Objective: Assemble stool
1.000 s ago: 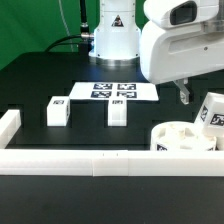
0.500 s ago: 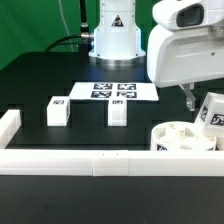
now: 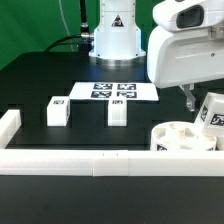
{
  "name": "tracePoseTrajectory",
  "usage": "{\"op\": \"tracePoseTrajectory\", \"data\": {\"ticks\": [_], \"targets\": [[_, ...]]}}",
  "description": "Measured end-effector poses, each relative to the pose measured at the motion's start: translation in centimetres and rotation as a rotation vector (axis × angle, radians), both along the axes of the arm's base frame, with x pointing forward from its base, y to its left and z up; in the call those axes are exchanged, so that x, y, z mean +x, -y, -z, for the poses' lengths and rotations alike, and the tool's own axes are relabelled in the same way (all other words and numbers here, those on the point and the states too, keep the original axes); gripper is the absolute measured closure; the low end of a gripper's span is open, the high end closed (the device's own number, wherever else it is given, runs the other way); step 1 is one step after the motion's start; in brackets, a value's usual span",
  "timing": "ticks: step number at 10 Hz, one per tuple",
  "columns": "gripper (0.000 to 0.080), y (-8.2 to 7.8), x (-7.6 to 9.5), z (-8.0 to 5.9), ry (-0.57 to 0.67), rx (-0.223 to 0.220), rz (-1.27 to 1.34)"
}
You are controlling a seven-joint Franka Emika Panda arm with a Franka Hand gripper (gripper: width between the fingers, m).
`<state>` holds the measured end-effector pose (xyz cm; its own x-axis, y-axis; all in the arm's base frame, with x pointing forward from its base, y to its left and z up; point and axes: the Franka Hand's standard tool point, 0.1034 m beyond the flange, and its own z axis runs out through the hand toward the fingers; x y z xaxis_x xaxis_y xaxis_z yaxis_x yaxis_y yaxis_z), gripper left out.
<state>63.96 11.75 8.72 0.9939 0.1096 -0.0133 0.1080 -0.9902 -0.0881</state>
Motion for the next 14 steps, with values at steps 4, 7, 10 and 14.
{"op": "tracePoseTrajectory", "data": {"ticks": [4, 7, 10, 14], "targets": [[0.0265, 0.48, -0.24, 0.3, 0.017, -0.008, -0.014], [0.0464, 0.5, -0.25, 0.35, 0.018, -0.007, -0.031], [0.0464, 0.46, -0.26, 0.35, 0.016, -0.006, -0.012], [0.0462, 0.27, -0.59, 0.44, 0.035, -0.001, 0.331]]}}
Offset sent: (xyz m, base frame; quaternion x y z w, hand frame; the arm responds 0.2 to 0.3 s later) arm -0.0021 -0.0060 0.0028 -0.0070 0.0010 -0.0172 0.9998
